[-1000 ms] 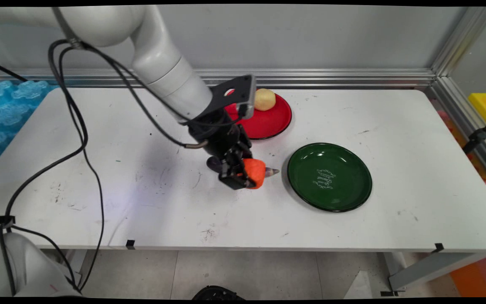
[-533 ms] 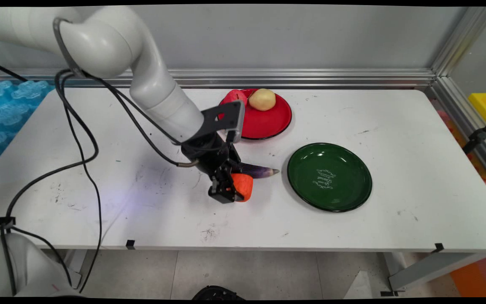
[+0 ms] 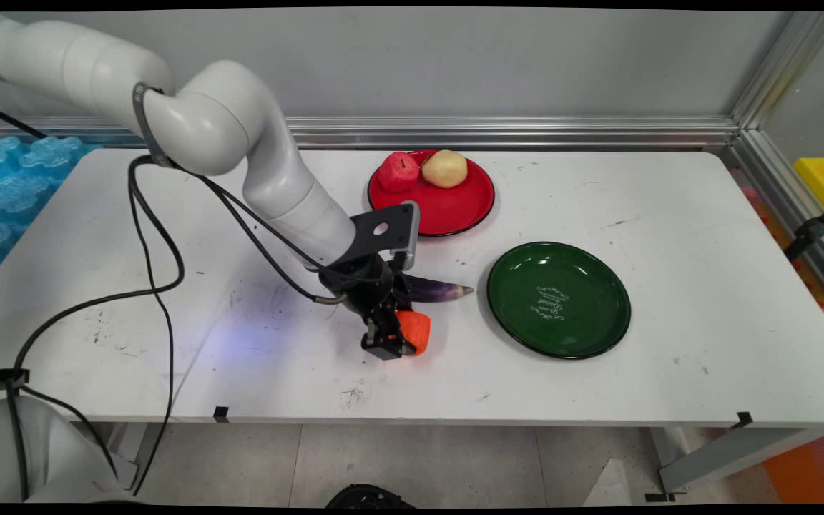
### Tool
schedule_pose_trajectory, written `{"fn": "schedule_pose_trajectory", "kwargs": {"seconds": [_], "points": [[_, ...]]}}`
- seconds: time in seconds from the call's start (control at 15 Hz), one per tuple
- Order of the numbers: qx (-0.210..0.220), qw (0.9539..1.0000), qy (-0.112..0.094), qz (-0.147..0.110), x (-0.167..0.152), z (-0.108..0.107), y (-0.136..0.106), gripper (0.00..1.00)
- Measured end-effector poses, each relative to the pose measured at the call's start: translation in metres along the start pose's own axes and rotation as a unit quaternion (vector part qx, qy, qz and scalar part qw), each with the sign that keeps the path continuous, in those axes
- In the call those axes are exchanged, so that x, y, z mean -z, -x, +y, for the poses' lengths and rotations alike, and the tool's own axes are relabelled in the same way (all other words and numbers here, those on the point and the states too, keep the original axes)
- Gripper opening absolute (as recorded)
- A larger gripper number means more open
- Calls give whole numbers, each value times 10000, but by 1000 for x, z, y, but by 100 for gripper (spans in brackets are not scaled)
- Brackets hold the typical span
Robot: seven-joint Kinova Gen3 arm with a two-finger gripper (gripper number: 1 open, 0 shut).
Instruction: Place the picked object on the table
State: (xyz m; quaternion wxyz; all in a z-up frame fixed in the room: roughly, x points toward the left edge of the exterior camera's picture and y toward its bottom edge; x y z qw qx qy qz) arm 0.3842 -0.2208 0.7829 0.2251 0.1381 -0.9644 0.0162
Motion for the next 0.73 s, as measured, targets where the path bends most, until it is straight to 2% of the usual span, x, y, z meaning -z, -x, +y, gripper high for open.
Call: {"fn": "schedule_pose_trajectory", "kwargs": {"seconds": [0.4, 0.47, 0.73], "points": [[18, 10000, -35, 49, -16, -6, 4, 0], [13, 10000, -39, 60, -17, -7, 5, 100], [-32, 9999, -49, 104, -17, -9, 7, 100]]}}
